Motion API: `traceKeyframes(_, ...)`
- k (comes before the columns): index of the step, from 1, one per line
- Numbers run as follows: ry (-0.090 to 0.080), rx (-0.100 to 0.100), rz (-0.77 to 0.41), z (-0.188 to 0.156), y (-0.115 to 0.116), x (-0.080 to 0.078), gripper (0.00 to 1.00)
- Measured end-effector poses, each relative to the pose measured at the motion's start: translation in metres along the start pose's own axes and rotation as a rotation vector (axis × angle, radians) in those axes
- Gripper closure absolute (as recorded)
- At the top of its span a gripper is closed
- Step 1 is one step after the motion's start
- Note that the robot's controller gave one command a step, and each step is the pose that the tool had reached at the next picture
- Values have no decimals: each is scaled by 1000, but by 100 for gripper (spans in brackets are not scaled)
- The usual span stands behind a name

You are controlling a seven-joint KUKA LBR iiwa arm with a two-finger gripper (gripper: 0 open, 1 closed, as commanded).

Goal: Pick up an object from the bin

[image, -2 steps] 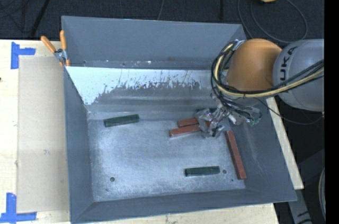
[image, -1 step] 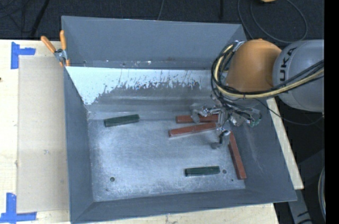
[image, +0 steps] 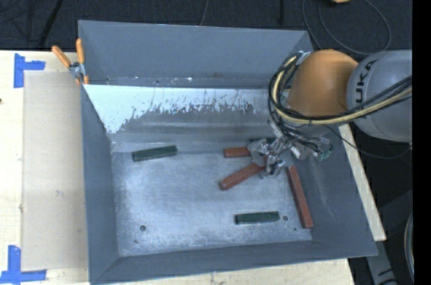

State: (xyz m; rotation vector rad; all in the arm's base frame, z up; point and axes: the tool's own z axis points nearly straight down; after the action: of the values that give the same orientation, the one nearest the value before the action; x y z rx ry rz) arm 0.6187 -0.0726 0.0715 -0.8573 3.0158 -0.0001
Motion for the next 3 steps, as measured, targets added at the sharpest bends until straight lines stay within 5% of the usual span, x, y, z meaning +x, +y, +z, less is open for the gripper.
traceKeyframes(1,9,-5,0,2,1,2,0)
traceKeyframes(2,5,-3,2,2,1,2,100)
traceKeyframes(3,6,-3,2,2,1,2,100)
